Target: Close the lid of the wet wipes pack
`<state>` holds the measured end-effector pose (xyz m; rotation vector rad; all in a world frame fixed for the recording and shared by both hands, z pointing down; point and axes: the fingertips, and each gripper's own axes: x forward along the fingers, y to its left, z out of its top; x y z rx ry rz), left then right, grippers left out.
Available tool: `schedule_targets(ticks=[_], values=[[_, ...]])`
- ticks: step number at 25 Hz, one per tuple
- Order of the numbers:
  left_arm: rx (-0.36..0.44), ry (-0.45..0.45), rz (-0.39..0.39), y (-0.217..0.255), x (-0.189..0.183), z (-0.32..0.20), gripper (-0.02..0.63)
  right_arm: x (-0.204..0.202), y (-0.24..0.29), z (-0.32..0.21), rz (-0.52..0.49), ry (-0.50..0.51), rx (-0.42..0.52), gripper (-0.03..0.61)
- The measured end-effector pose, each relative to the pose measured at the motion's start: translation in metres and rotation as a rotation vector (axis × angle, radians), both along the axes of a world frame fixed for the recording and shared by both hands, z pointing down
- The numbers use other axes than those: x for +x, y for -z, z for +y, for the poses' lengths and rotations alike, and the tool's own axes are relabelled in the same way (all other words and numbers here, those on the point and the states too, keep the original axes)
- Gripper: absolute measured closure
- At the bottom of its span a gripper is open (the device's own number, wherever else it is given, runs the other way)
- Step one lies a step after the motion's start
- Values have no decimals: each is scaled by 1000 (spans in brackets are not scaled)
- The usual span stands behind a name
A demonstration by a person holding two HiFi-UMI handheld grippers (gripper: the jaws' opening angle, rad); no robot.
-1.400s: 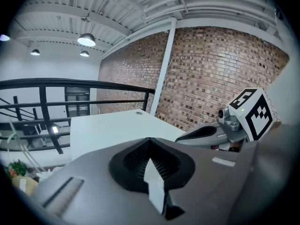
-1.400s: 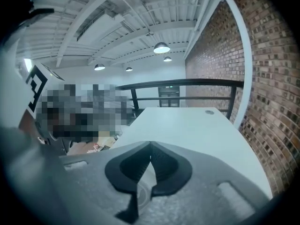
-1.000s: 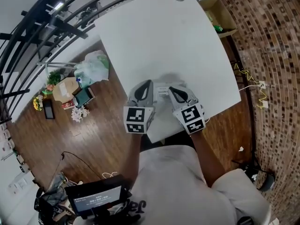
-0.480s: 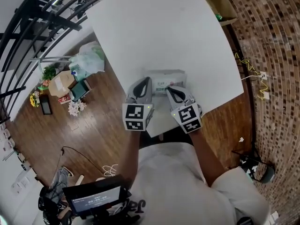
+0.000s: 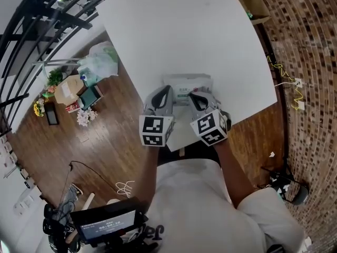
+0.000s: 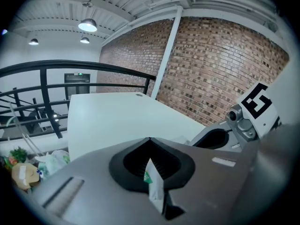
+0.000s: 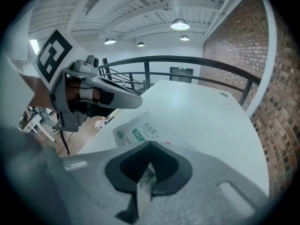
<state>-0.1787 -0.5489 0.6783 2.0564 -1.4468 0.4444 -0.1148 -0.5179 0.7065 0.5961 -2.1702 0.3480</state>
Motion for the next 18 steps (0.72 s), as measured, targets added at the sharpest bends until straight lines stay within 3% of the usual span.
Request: schedule_targets(ticks=[8, 18], values=[[45, 27, 11, 25, -14, 2, 598, -2, 4, 4, 35, 1, 34, 591], [294, -6, 20, 140, -32, 14, 598, -6, 127, -7, -241, -218, 245, 591]])
